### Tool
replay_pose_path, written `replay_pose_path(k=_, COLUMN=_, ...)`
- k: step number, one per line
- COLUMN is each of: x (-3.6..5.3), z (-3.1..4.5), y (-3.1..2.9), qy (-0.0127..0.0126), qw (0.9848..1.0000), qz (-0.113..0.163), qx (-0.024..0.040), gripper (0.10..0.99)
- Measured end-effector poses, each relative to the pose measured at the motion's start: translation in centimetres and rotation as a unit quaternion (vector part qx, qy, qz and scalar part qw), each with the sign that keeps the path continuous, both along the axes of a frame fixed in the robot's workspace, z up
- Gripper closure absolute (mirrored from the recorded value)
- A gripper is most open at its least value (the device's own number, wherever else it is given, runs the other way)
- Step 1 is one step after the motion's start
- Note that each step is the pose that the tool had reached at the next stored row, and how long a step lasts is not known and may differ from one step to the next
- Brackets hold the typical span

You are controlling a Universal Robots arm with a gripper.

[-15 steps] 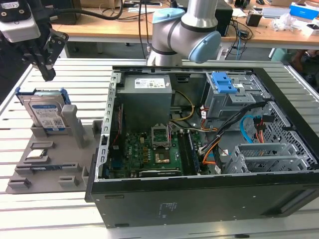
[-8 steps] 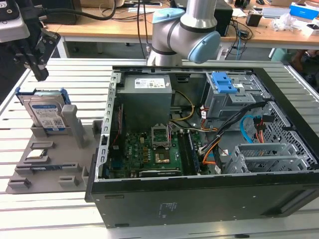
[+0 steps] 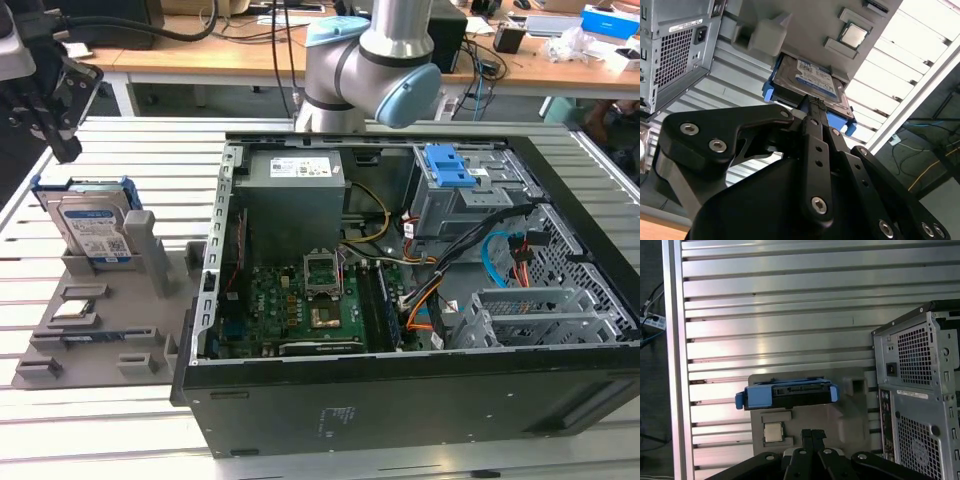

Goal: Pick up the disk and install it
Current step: 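Reach for the disk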

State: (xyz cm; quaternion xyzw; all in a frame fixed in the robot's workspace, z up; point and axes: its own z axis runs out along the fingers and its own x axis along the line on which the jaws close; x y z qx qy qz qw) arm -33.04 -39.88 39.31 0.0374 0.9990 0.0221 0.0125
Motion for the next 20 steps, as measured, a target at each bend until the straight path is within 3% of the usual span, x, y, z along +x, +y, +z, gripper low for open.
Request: replay_pose_path(k=20, x=-3.79, z=-0.03, y=0.00, qy=0.0000, qw=1.0000, qz=0.000, qx=0.0000, gripper=0.980)
